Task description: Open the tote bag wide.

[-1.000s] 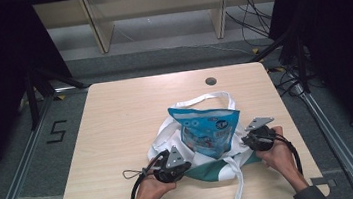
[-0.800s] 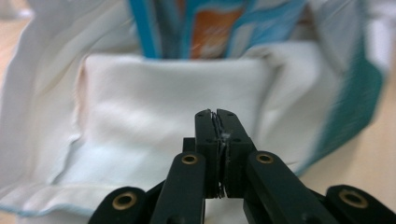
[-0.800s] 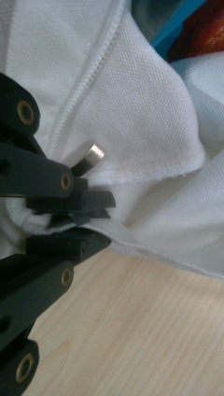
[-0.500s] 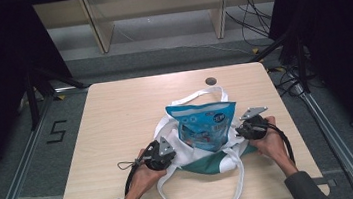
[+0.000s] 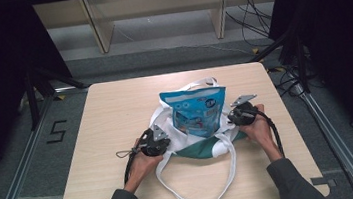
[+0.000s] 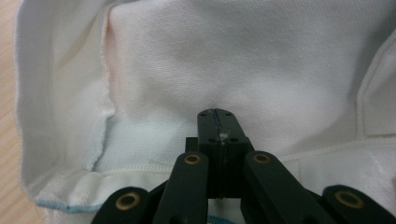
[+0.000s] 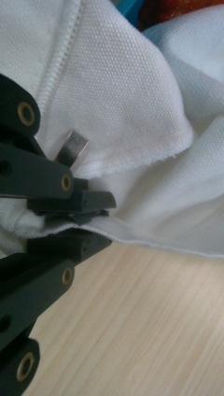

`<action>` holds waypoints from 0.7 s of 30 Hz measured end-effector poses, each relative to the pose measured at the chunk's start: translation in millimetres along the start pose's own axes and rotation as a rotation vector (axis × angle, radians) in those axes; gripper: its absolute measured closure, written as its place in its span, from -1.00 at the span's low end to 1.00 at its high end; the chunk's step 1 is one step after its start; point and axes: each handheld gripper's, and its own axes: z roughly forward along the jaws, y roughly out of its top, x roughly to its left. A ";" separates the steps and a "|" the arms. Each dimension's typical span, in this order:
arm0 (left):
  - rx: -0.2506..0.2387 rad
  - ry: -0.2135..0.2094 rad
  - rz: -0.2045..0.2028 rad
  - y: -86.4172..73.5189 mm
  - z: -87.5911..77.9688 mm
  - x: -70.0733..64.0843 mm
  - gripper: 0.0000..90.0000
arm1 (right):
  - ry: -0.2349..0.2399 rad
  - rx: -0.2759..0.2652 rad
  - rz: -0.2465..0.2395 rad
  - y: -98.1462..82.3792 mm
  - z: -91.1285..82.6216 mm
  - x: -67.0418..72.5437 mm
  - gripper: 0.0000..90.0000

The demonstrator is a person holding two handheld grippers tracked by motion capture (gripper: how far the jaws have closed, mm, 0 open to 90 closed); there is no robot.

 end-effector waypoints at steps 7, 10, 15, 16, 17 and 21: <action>-0.030 -0.035 -0.022 1.3 7.6 17.9 0.98 | -0.002 -0.021 0.017 6.7 8.9 -8.2 0.83; -0.027 -0.027 -0.018 3.4 9.8 20.1 0.97 | -0.011 -0.021 0.010 9.0 11.0 -9.3 0.83; -0.035 -0.024 -0.030 3.0 10.6 20.4 0.97 | -0.007 -0.030 0.024 9.1 11.8 -10.6 0.83; -0.038 -0.026 -0.041 2.7 11.2 19.4 0.96 | -0.007 -0.030 0.024 9.1 11.8 -10.6 0.83; -0.035 -0.024 -0.024 3.1 10.7 19.9 0.96 | -0.008 -0.028 0.022 9.1 11.6 -10.4 0.83; -0.040 -0.032 -0.041 2.5 10.2 21.1 0.91 | -0.005 -0.033 0.032 8.8 11.5 -10.9 0.82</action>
